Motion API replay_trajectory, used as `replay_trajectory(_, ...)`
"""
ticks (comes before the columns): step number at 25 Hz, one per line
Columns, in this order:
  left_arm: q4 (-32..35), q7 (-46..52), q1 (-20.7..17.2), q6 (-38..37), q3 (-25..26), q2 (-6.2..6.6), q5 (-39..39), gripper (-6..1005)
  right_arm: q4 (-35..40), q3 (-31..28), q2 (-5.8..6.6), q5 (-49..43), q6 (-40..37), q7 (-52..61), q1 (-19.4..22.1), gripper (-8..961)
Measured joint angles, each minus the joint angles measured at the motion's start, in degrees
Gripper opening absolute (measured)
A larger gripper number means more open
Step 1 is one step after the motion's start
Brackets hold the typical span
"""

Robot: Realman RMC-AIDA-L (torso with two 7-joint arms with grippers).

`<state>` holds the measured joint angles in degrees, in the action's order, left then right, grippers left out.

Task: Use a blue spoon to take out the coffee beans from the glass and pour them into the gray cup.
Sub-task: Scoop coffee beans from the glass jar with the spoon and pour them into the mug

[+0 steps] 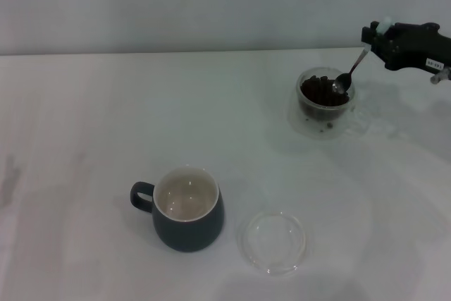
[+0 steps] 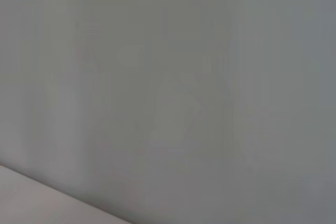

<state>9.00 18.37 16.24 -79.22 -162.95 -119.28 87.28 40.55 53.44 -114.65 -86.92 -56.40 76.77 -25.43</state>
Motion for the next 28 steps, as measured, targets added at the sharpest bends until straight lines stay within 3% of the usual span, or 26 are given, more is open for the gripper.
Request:
replay_trajectory(10, -0.2, 0.0, 0.0, 0.0, 0.0, 0.03, 0.0, 892, -0.9, 1.4, -0.62, 0.2, -0.2, 1.5, 0.6, 146)
replay_trajectory(28, -1.1, 0.0, 0.0, 0.0, 0.0, 0.11, -0.4, 893, -5.8, 1.0, -0.62, 7.6, 1.3, 17.3, 2.4, 146)
